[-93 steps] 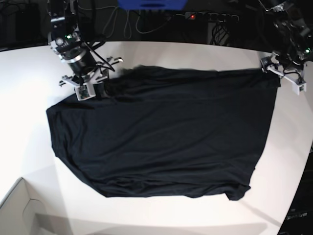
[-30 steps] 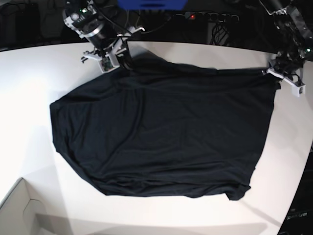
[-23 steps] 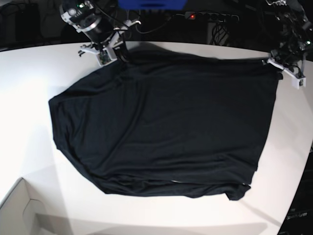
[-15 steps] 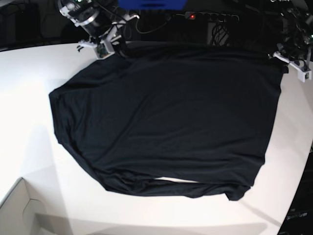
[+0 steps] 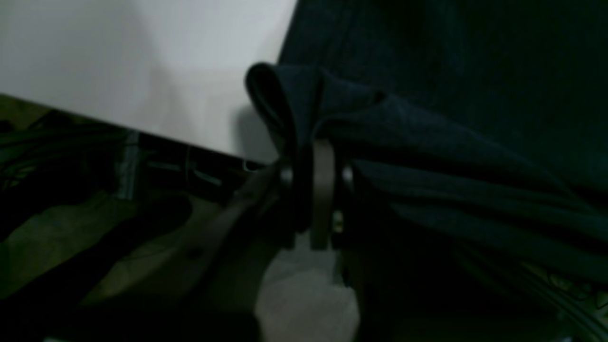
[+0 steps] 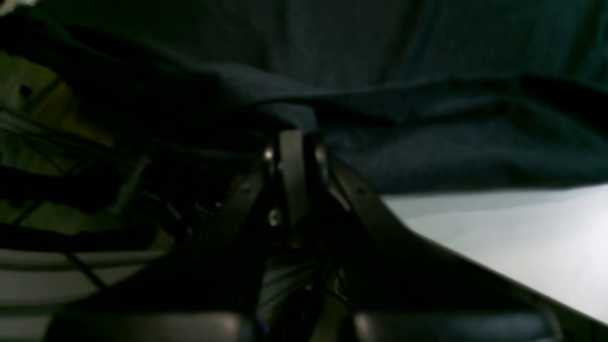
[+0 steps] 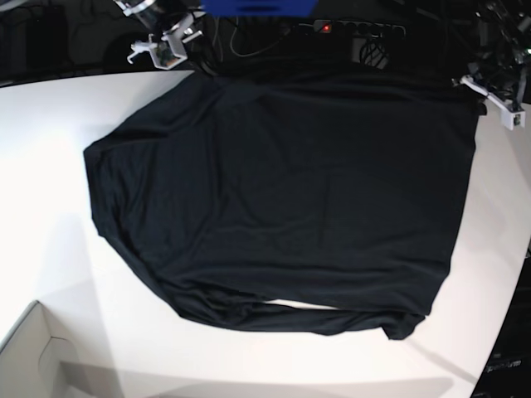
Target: Layout the t-shirt on the table in an organized manner, then fold the t-shirt properly
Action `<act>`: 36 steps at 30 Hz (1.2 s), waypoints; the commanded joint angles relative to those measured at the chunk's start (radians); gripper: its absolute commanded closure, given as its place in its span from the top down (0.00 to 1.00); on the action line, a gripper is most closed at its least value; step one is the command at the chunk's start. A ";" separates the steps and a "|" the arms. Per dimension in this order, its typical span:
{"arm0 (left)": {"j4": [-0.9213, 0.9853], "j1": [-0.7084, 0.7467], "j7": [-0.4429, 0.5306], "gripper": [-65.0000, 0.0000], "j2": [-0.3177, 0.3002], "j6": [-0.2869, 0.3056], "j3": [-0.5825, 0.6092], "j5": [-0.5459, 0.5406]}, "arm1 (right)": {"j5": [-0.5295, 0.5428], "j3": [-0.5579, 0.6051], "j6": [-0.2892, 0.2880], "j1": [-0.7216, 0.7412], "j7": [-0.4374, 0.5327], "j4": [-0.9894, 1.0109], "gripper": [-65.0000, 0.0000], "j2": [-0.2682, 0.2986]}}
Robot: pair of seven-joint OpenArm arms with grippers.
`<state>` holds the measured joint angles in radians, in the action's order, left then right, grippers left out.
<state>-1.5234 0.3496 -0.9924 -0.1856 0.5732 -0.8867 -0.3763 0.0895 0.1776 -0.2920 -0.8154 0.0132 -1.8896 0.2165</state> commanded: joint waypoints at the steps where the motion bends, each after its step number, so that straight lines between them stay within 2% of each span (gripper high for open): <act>1: 0.001 0.018 -0.049 0.00 -0.007 0.000 -0.001 0.043 | 0.010 -0.010 -0.003 -0.020 0.038 -0.015 0.00 0.004; 11: -0.004 0.052 -0.049 0.00 -0.012 0.001 -0.001 0.043 | 0.010 -0.013 -0.003 -0.025 0.051 -0.020 0.00 0.030; 16: -0.081 0.058 -0.050 0.00 -0.009 0.001 -0.001 0.041 | 0.010 -0.010 -0.003 -0.014 0.051 -0.023 0.00 0.030; 26: -0.185 0.016 -0.156 0.00 -0.007 0.001 -0.001 0.041 | 0.010 -0.008 -0.005 0.032 0.051 -0.023 0.00 0.031; 36: -0.190 -0.091 -0.257 0.00 -0.016 -0.005 0.001 0.050 | 0.010 -0.013 -0.005 0.152 0.031 -0.015 0.00 0.031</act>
<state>-1.6962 0.2615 -1.2549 -0.1833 0.5724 -0.8810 -0.3244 0.0891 0.1692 -0.2935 -0.6598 0.0200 -1.8896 0.2413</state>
